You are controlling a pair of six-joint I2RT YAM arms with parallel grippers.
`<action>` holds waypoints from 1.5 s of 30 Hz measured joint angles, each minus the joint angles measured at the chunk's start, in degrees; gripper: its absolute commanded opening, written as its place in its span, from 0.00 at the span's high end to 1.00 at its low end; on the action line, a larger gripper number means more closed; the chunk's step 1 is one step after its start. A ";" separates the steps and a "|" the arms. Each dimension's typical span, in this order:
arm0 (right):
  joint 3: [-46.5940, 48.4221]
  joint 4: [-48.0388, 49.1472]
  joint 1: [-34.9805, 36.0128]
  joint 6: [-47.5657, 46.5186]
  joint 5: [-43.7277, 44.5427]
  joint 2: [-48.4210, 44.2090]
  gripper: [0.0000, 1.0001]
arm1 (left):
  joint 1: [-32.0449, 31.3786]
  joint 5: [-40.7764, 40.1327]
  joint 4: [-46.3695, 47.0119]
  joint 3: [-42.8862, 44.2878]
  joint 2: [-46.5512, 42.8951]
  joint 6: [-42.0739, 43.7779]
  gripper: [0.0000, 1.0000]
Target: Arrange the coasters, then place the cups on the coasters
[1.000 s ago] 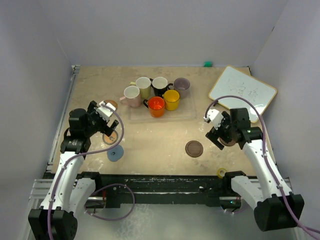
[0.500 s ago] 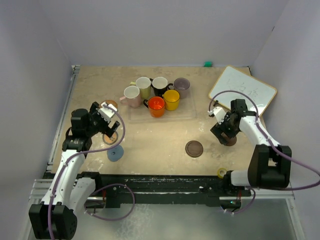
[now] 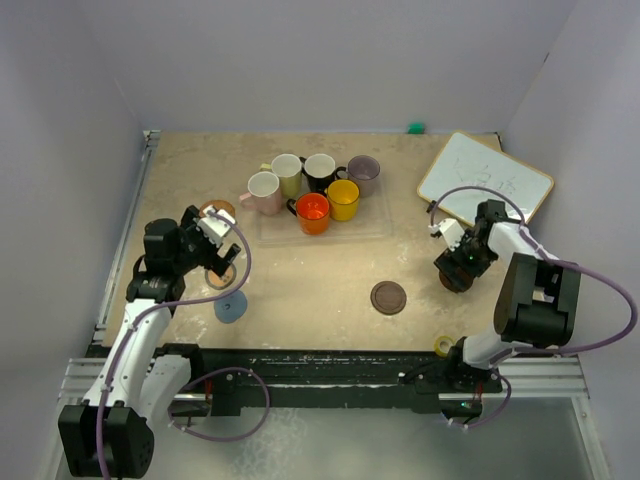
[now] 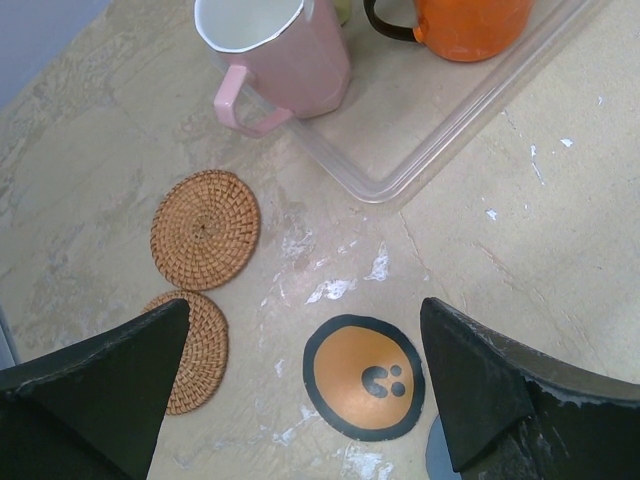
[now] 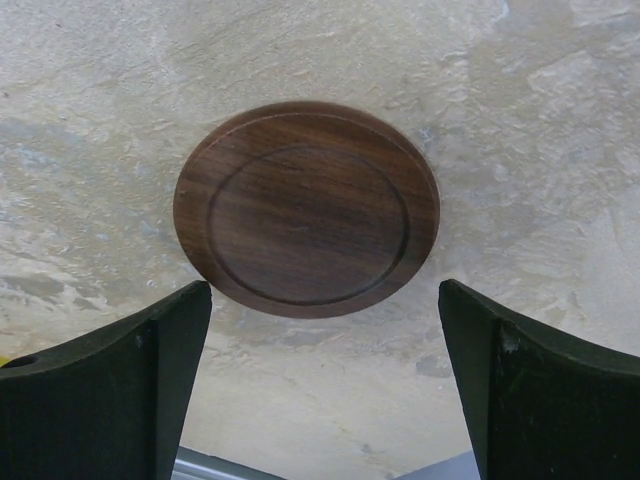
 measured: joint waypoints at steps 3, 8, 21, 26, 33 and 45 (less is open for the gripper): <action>0.02 0.37 -0.07 -1.92 -0.04 1.79 0.04 | 0.00 0.00 0.13 0.00 0.04 0.00 0.06; 1.36 0.76 0.61 -4.39 -0.22 3.98 0.08 | 0.00 -0.02 0.35 0.00 0.31 0.00 0.06; 4.09 -0.50 12.66 -6.97 0.33 6.58 0.21 | -0.02 -0.74 1.14 -0.02 0.74 0.00 0.06; 5.84 -0.79 18.53 -5.95 0.39 8.11 0.23 | -0.02 -0.79 1.14 -0.02 0.72 0.00 0.06; 9.31 -0.79 27.06 -3.21 0.15 10.91 0.22 | -0.02 -0.94 1.14 -0.02 0.72 0.00 0.06; 11.50 -2.69 32.28 -0.63 -1.81 11.56 0.19 | -0.02 -1.16 1.03 -0.63 0.35 0.04 0.06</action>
